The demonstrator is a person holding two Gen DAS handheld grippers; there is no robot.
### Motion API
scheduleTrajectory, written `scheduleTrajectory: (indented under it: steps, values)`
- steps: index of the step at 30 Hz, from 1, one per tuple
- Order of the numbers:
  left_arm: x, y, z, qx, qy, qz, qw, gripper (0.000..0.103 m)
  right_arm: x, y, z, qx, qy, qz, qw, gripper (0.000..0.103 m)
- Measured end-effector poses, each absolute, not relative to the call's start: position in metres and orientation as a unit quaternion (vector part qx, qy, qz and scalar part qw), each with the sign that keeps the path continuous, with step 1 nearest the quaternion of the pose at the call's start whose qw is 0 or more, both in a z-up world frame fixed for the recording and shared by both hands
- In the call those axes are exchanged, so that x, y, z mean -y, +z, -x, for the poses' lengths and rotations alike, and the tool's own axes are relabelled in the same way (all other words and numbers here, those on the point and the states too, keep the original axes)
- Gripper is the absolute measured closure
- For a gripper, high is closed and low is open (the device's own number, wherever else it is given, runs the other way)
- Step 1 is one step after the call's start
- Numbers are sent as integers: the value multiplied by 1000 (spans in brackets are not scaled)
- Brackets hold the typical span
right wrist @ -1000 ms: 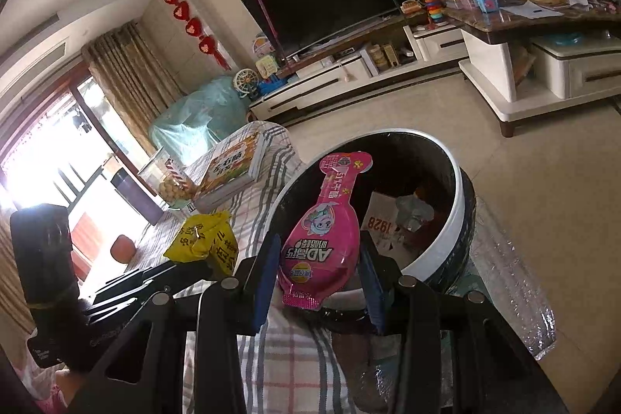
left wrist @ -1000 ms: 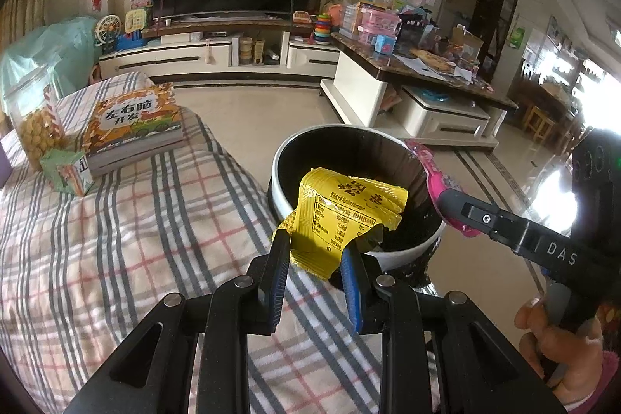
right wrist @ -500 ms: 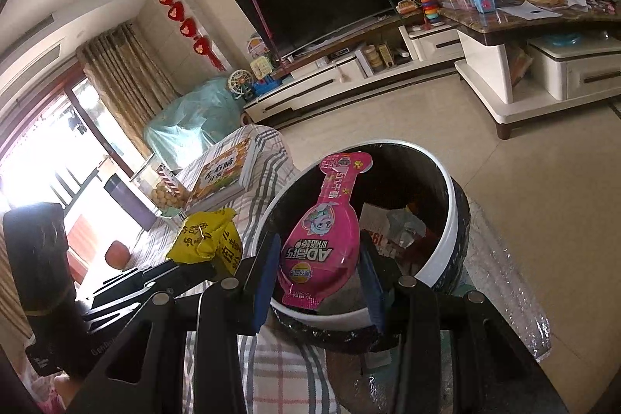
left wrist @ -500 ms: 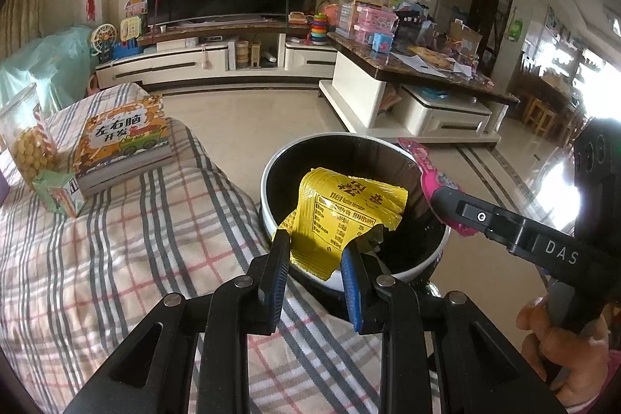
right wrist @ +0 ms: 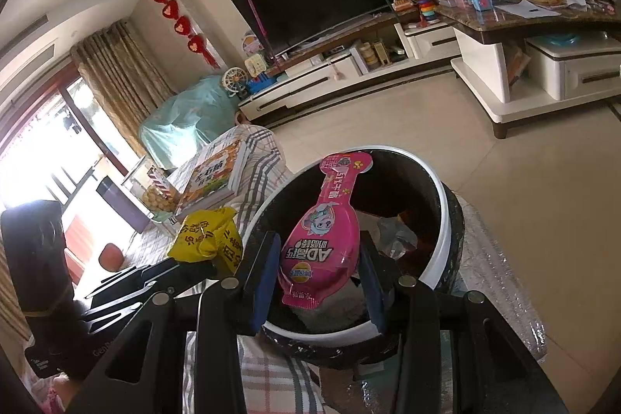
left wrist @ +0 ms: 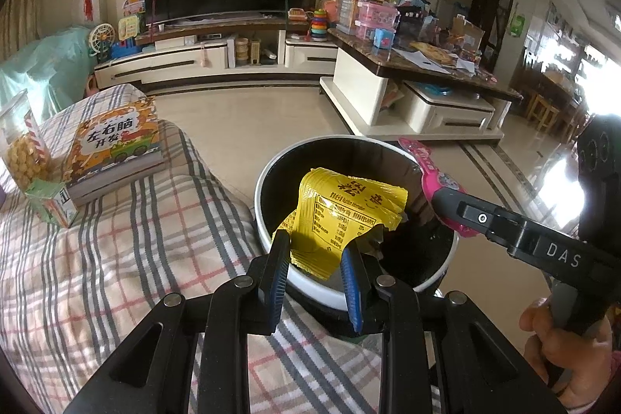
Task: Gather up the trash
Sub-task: 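Lower both items into the bin and open both grippers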
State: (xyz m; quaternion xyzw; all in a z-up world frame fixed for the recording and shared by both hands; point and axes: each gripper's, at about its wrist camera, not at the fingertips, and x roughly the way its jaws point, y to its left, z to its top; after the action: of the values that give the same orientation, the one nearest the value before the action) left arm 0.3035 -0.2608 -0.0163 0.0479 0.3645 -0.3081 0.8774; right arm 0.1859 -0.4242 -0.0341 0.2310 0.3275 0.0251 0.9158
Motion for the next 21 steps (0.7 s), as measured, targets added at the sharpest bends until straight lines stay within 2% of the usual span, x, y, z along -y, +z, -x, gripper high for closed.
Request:
scheduleTrajectory:
  steps: [21]
  values:
    - [293,-26,-326,-381,-308,-69,869,78,438,-41,-202,-345,14,-237,908,63]
